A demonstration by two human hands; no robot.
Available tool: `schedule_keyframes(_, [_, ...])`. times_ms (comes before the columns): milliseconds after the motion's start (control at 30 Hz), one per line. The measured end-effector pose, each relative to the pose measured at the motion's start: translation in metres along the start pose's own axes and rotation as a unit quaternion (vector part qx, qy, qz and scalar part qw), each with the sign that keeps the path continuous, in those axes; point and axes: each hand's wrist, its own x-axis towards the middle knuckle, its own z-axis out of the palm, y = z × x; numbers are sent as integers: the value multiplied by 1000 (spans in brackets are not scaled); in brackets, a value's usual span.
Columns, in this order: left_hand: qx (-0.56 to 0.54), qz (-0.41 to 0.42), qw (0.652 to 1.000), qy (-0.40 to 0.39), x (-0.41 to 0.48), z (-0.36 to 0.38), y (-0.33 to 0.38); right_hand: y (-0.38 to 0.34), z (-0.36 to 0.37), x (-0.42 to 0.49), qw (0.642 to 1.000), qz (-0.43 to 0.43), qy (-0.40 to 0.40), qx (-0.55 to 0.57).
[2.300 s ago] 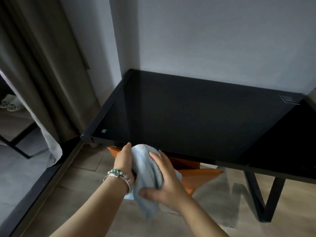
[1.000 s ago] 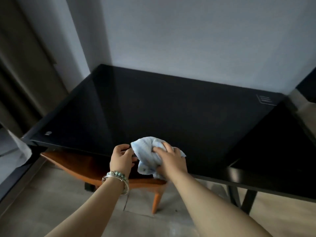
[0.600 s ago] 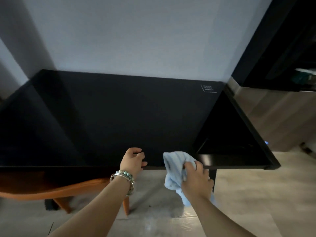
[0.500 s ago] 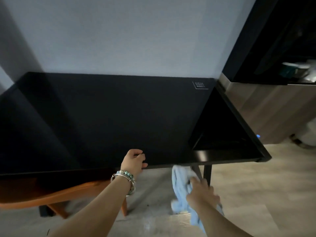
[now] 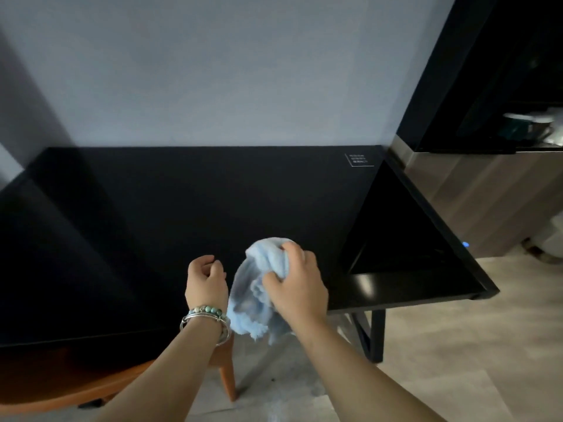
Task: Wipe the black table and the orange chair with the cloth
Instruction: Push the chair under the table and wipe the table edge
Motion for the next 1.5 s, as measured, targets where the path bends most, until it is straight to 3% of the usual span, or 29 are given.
schedule_keyframes(167, [42,0,998,42,16,-20,-3,-20,77,8,964,-65,-205,-159])
schedule_keyframes(433, [145,-14,988,-55,18,9,-15,2,86,34,955,-29,-228,-188])
schedule_keyframes(767, [90,-22,986,-137,-17,79,-11,66,33,53,970,24,-165,-176])
schedule_keyframes(1067, [12,-92,978,-186,-130,218,-12,234,-98,65,973,101,-79,-190])
schedule_keyframes(1167, [-38,-155,967,-200,-178,264,-11,305,-164,54,964,169,-55,-197])
schedule_keyframes(1300, [-1,-143,961,-236,-224,313,-8,383,-241,47,948,302,-21,-96])
schedule_keyframes(1400, [43,-121,955,-269,-243,345,4,408,-279,56,939,335,64,-33])
schedule_keyframes(1500, [74,-86,946,-303,-252,372,19,414,-300,73,944,254,206,48])
